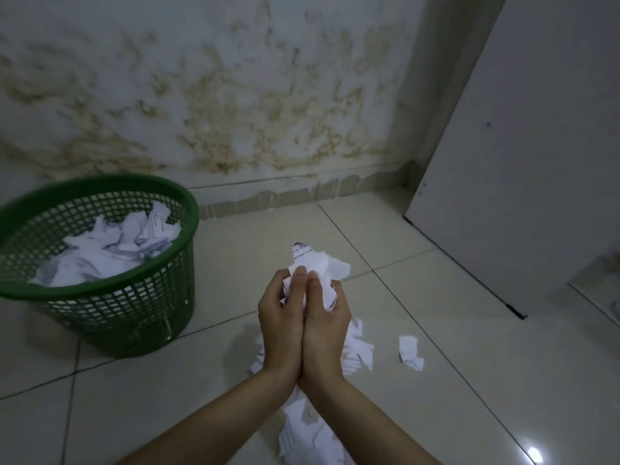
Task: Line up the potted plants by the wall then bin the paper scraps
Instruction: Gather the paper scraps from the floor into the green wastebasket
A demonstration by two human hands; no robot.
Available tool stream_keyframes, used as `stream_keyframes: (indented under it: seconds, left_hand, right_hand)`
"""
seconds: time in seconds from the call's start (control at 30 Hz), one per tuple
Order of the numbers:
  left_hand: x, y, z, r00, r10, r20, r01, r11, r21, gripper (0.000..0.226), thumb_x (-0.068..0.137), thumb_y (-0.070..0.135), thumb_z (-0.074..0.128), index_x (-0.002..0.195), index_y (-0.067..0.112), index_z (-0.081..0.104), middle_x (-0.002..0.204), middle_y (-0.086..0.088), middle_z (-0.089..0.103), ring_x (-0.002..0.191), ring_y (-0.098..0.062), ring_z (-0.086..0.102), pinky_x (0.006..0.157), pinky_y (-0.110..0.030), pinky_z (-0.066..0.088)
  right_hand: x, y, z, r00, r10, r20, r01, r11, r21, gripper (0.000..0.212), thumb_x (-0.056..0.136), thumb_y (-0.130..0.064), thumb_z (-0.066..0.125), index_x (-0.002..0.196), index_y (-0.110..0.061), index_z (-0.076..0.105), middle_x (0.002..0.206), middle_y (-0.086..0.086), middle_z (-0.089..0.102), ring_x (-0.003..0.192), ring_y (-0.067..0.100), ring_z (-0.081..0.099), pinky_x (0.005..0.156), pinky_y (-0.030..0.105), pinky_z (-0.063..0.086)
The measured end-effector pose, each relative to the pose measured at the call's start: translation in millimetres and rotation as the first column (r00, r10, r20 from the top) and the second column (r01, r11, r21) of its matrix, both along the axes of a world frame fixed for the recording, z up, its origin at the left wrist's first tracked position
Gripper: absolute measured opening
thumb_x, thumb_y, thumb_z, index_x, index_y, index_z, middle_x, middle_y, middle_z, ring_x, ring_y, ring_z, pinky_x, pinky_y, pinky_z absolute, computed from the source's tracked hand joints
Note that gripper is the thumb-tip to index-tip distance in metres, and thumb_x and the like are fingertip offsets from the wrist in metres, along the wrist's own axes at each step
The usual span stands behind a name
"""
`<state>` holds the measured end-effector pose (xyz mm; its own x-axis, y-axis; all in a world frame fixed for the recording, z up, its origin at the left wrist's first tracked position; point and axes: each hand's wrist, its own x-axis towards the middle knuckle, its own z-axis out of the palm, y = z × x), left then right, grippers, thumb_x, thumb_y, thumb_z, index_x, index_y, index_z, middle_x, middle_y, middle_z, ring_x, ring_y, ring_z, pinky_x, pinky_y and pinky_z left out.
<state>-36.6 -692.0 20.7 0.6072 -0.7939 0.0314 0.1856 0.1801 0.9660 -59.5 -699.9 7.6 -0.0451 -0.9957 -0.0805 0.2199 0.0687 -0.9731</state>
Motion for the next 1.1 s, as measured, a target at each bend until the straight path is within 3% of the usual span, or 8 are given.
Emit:
stream_keyframes:
  seconds: [0.3, 0.47, 0.53, 0.7, 0.8, 0.93, 1.03, 1.1]
  left_hand:
    - [114.3, -33.8, 78.2, 0.896, 0.440, 0.066, -0.412, 0.876, -0.251, 0.026, 0.094, 0.020, 0.051, 0.069, 0.027, 0.055, 0.062, 0.023, 0.065, 0.056, 0.014, 0.057, 0.053, -0.001, 0.041]
    - [197.8, -39.9, 122.8, 0.755, 0.640, 0.144, -0.563, 0.745, -0.357, 0.025, 0.096, 0.022, 0.048, 0.071, 0.027, 0.051, 0.068, 0.013, 0.056, 0.055, 0.012, 0.056, 0.053, -0.003, 0.042]
    - [226.8, -39.5, 116.4, 0.721, 0.634, 0.279, -0.558, 0.770, -0.308, 0.025, 0.096, 0.024, 0.047, 0.071, 0.027, 0.048, 0.070, 0.006, 0.055, 0.062, -0.001, 0.056, 0.062, -0.018, 0.046]
    - [272.8, -22.9, 77.2, 0.688, 0.279, 0.670, -0.474, 0.872, 0.124, 0.025, 0.096, 0.027, 0.045, 0.106, 0.007, 0.058, 0.094, -0.008, 0.061, 0.091, -0.025, 0.057, 0.072, -0.025, 0.036]
    - [282.6, -11.7, 60.4, 0.664, 0.021, 0.748, -0.397, 0.858, 0.327, 0.032, 0.095, 0.026, 0.046, 0.119, 0.007, 0.058, 0.116, -0.011, 0.063, 0.104, -0.027, 0.059, 0.075, -0.024, 0.038]
    - [287.5, -4.0, 63.5, 0.619, -0.039, 0.785, -0.390, 0.852, 0.350, 0.043, 0.097, 0.042, 0.035, 0.101, 0.011, 0.064, 0.095, -0.011, 0.063, 0.085, -0.021, 0.057, 0.064, -0.028, 0.038]
    - [292.2, -8.9, 67.0, 0.532, -0.231, 0.814, -0.367, 0.804, 0.468, 0.052, 0.100, 0.043, 0.019, 0.127, 0.014, 0.054, 0.117, -0.012, 0.058, 0.112, -0.027, 0.053, 0.092, -0.035, 0.040]
    - [296.1, -13.4, 55.7, 0.407, -0.539, 0.738, -0.304, 0.681, 0.666, 0.051, 0.100, 0.041, 0.011, 0.148, 0.024, 0.021, 0.152, -0.009, 0.029, 0.141, -0.036, 0.022, 0.116, -0.046, 0.018]
  right_hand:
    - [112.9, -36.1, 90.9, 0.948, 0.296, -0.115, -0.318, 0.887, -0.334, 0.025, 0.093, -0.031, 0.053, 0.097, -0.008, 0.062, 0.087, 0.006, 0.070, 0.079, 0.014, 0.068, 0.065, 0.021, 0.052]
    - [196.6, -48.1, 144.7, 0.891, 0.433, -0.135, -0.450, 0.808, -0.379, 0.032, 0.095, -0.040, 0.046, 0.104, -0.013, 0.062, 0.101, 0.006, 0.069, 0.091, 0.019, 0.067, 0.078, 0.032, 0.056]
    - [220.5, -54.4, 139.6, 0.855, 0.489, -0.174, -0.519, 0.798, -0.306, 0.041, 0.097, -0.041, 0.036, 0.116, -0.010, 0.057, 0.106, 0.005, 0.064, 0.092, 0.020, 0.062, 0.081, 0.034, 0.051]
    - [227.9, -67.0, 94.3, 0.620, 0.641, -0.452, -0.717, 0.697, 0.006, 0.023, 0.100, -0.018, 0.028, 0.080, -0.016, 0.039, 0.070, -0.002, 0.034, 0.059, 0.010, 0.035, 0.048, 0.013, 0.035]
    - [217.1, -64.2, 78.0, 0.499, 0.673, -0.546, -0.771, 0.632, 0.074, 0.027, 0.100, -0.020, 0.028, 0.115, -0.009, 0.048, 0.097, 0.003, 0.050, 0.089, 0.021, 0.052, 0.071, 0.025, 0.038]
    - [212.9, -68.4, 81.0, 0.421, 0.607, -0.674, -0.794, 0.606, 0.049, 0.035, 0.101, -0.025, 0.024, 0.120, -0.009, 0.049, 0.119, 0.010, 0.051, 0.104, 0.023, 0.048, 0.087, 0.030, 0.035]
    - [213.4, -80.1, 81.8, 0.343, 0.397, -0.851, -0.807, 0.589, -0.050, 0.044, 0.100, -0.025, 0.025, 0.139, -0.008, 0.036, 0.143, 0.016, 0.041, 0.132, 0.032, 0.036, 0.111, 0.042, 0.027]
    - [212.8, -80.7, 72.4, 0.141, 0.252, -0.958, -0.873, 0.489, 0.000, 0.049, 0.101, -0.025, 0.025, 0.147, -0.007, 0.022, 0.153, 0.015, 0.026, 0.141, 0.034, 0.022, 0.117, 0.048, 0.014]
